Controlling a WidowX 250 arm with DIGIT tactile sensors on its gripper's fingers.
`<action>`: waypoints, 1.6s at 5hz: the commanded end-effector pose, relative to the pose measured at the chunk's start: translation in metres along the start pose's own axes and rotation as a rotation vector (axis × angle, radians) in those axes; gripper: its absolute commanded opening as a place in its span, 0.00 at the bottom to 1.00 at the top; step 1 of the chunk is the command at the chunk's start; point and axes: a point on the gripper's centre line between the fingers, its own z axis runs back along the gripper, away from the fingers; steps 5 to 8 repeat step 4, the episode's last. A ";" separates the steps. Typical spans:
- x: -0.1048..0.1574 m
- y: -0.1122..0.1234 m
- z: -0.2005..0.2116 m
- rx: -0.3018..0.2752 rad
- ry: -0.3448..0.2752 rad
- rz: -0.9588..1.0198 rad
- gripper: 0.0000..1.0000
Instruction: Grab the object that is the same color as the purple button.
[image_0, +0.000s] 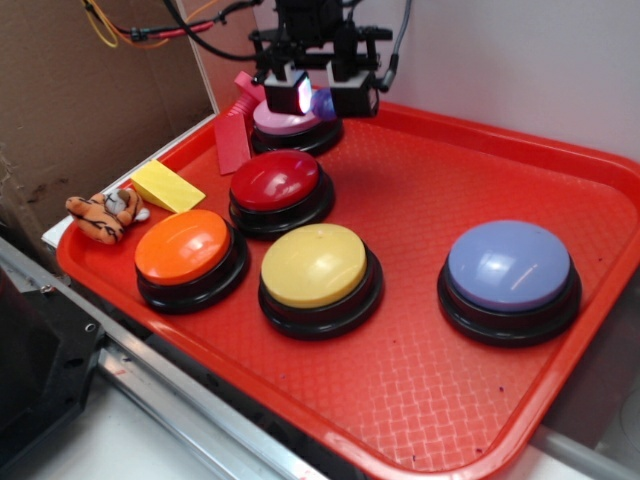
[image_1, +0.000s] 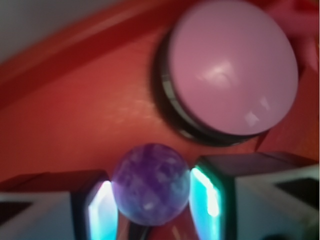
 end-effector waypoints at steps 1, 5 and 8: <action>-0.013 -0.026 0.077 -0.137 -0.143 -0.210 0.00; -0.069 -0.041 0.129 -0.235 -0.169 -0.325 0.00; -0.069 -0.041 0.129 -0.235 -0.169 -0.325 0.00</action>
